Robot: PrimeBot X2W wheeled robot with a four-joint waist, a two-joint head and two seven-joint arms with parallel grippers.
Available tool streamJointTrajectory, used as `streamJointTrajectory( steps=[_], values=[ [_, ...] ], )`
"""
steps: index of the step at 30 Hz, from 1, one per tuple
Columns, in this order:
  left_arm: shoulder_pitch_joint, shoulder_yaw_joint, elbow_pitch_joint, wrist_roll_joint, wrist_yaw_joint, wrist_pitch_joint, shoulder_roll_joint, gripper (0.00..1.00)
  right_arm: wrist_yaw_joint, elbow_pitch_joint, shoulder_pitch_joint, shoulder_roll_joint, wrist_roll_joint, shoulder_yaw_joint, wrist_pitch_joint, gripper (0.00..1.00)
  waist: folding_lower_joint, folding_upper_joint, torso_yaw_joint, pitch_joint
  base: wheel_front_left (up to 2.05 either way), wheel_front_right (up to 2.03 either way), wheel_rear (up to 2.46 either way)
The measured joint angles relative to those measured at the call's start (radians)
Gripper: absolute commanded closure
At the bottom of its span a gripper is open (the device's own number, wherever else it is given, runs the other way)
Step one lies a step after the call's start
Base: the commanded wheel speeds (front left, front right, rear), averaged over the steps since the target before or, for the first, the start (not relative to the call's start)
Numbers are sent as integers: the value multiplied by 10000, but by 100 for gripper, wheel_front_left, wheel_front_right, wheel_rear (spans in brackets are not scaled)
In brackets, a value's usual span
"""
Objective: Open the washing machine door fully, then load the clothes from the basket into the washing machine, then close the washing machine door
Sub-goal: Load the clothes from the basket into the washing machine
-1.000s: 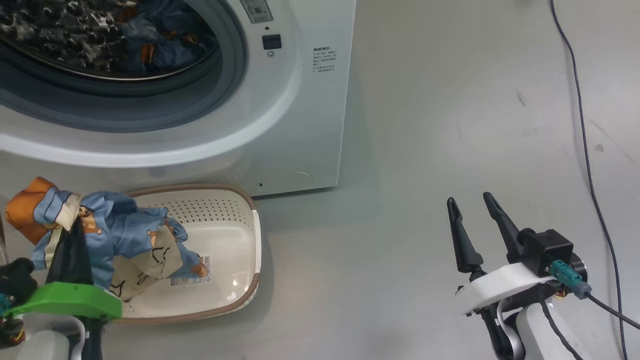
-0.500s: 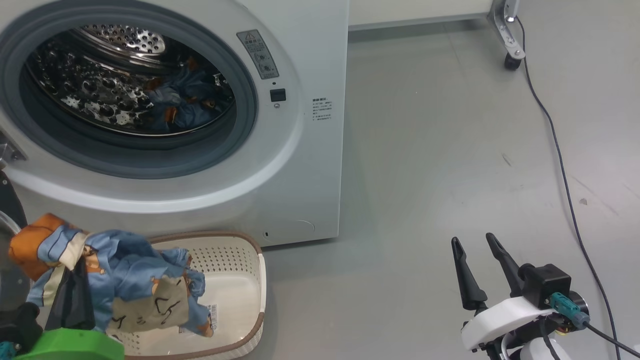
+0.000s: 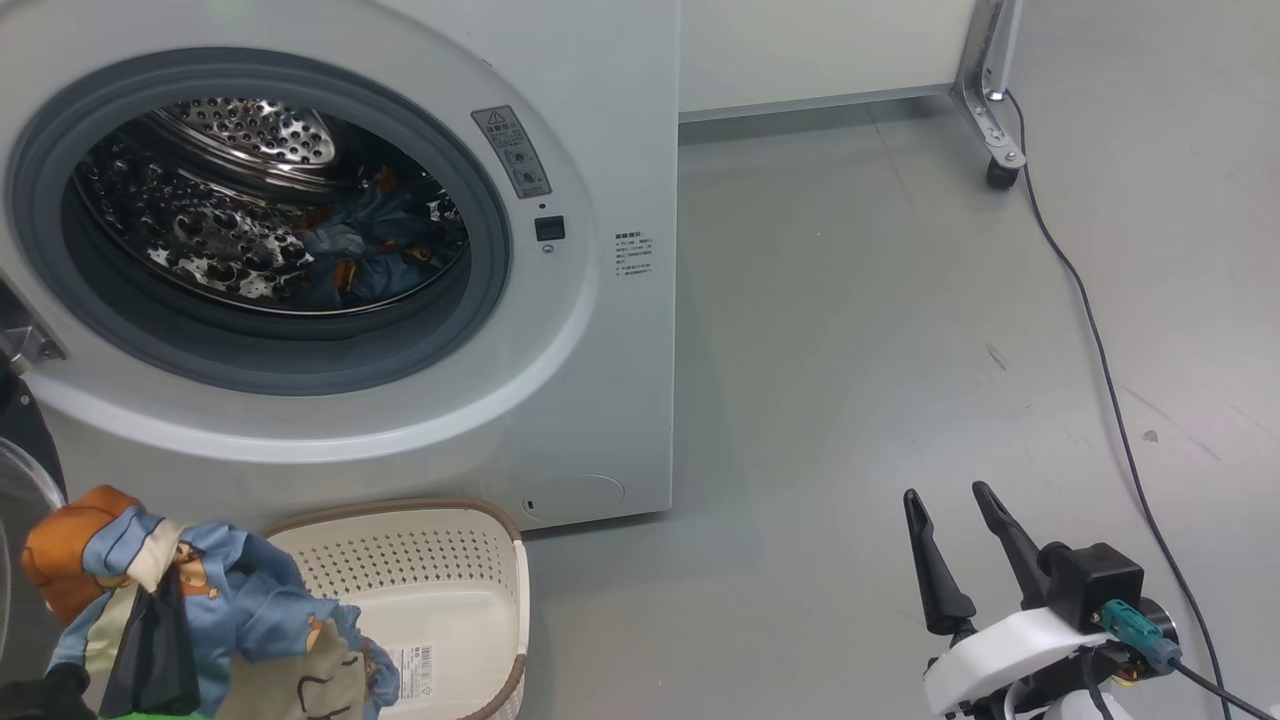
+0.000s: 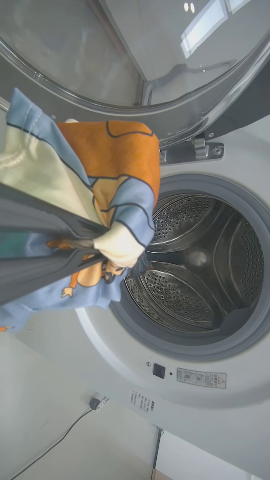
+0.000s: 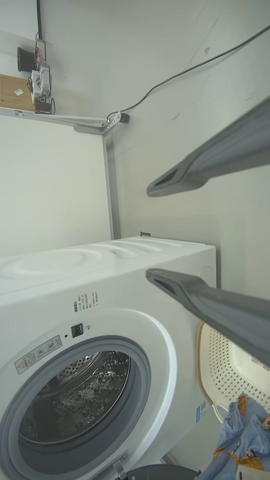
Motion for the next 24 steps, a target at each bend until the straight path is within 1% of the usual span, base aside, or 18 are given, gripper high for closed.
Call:
streamJointTrajectory(
  steps=[6, 18, 24],
  values=[
    [325, 174, -224, 79, 0, 0, -107, 100, 40, -98, 146, 8, 0, 40, 0, 0, 0, 0, -55, 81, 0, 0, 0],
    [346, 219, -525, 240, -2, 0, -343, 100, 75, -161, 162, 8, -2, -13, 0, 0, 0, 0, -82, 200, 0, 0, 0],
    [338, 245, -729, 240, -2, 0, -360, 100, 86, -286, 188, 13, -6, -2, 0, 0, 0, 0, -104, 418, 0, 0, 0]
  ],
)
